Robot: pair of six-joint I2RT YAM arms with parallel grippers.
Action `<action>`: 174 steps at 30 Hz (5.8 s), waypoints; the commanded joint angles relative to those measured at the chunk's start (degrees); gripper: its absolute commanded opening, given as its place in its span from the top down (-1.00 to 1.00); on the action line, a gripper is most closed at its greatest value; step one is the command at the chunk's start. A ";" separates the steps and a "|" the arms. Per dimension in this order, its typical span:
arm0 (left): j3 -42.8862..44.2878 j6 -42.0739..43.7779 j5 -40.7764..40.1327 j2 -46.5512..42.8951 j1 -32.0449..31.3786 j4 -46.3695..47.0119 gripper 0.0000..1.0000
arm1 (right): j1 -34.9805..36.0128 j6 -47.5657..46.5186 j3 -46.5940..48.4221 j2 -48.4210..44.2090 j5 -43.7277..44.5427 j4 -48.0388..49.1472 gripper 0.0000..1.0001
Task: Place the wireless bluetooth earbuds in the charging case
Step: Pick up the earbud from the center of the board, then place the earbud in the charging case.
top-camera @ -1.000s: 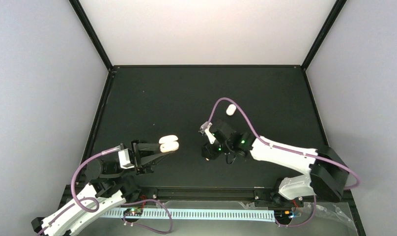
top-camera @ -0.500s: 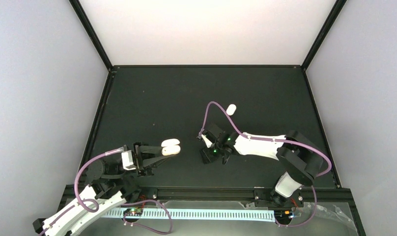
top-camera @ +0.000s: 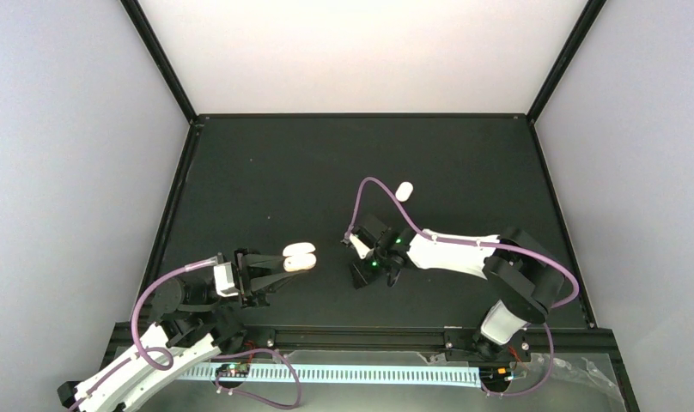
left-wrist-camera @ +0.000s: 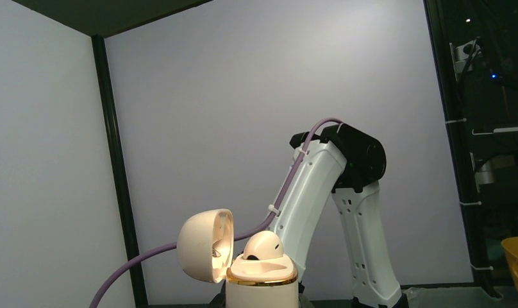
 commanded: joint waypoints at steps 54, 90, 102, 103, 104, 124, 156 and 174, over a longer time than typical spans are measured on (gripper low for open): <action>0.49 1.74 -1.50 0.70 -0.21 -1.12 0.97 | 4.17 3.67 8.94 2.74 18.44 -8.15 0.74; 8.48 2.22 -5.70 28.97 -0.21 23.70 0.97 | 4.17 -9.35 19.40 -43.71 8.63 5.03 0.78; 8.53 0.88 -4.49 31.52 -0.23 25.43 0.97 | 8.79 -10.48 23.69 -37.90 4.10 9.71 0.78; 8.48 0.80 -4.50 31.47 -0.25 25.33 0.97 | 8.97 -10.48 23.88 -37.39 3.88 9.97 0.78; 8.44 0.71 -4.53 31.46 -0.26 25.24 0.97 | 9.22 -10.49 24.06 -36.78 3.70 10.17 0.78; 8.77 -7.27 -5.63 32.41 -0.22 29.20 0.97 | 13.43 -12.18 24.97 -32.13 9.31 15.32 0.79; 12.09 -8.80 -5.63 34.09 -0.23 28.66 0.97 | 13.44 -12.05 26.16 -29.87 7.88 14.45 0.79; 12.62 -8.85 -5.63 33.75 -0.21 27.97 0.97 | 13.43 -11.59 26.69 -28.97 8.37 11.59 0.63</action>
